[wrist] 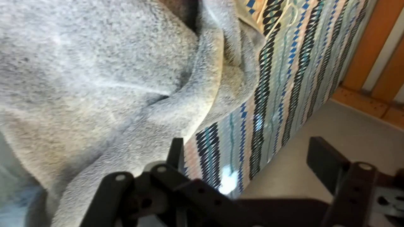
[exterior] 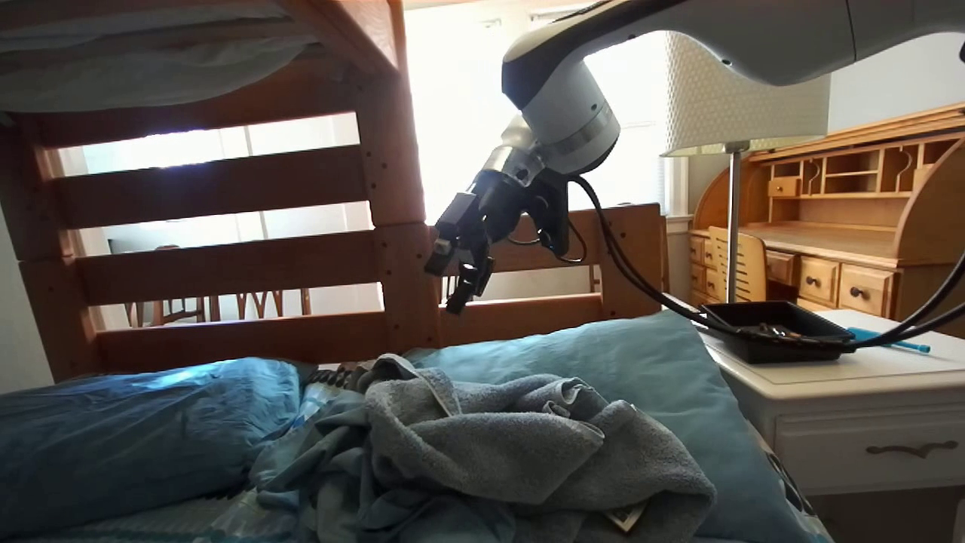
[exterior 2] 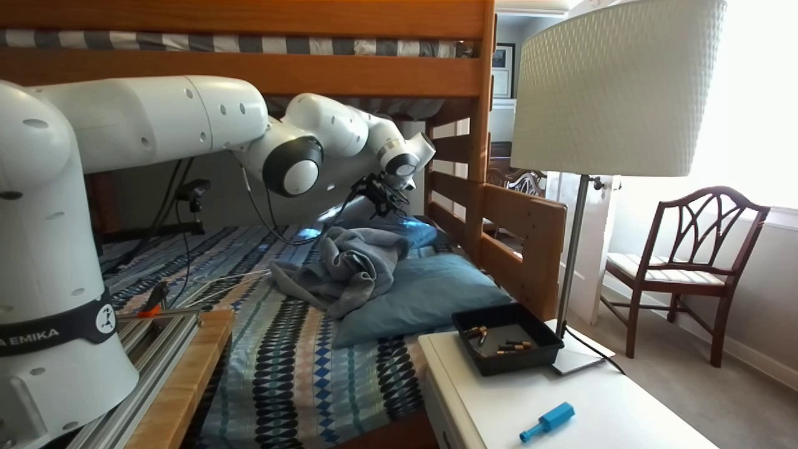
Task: Move the towel to the left
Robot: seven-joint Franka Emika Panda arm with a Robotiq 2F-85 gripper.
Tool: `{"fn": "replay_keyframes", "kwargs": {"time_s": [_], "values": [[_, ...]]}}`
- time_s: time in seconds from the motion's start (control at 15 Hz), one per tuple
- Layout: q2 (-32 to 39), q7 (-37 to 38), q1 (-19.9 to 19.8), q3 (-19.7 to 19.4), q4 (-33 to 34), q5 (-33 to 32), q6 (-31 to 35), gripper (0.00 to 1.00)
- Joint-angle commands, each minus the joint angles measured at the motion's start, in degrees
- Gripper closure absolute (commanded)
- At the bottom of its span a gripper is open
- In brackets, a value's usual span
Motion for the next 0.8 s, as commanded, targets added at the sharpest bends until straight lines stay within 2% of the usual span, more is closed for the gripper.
{"fn": "replay_keyframes", "kwargs": {"time_s": [0.0, 0.07, 0.2, 0.47, 0.73], "values": [[0.5, 9.0, 0.5, -3.3, 0.1, -1.3, 4.6, 0.0], [0.8, 11.7, 0.5, -4.2, 0.2, -1.6, 4.9, 0.0], [1.4, 15.7, -0.3, -4.3, 0.3, -0.7, 1.1, 0.0], [0.5, 12.7, -3.0, -2.4, 0.0, 0.4, -11.7, 0.0], [-0.5, 9.6, -4.0, -1.9, -0.8, 0.0, -18.7, 0.0]]}}
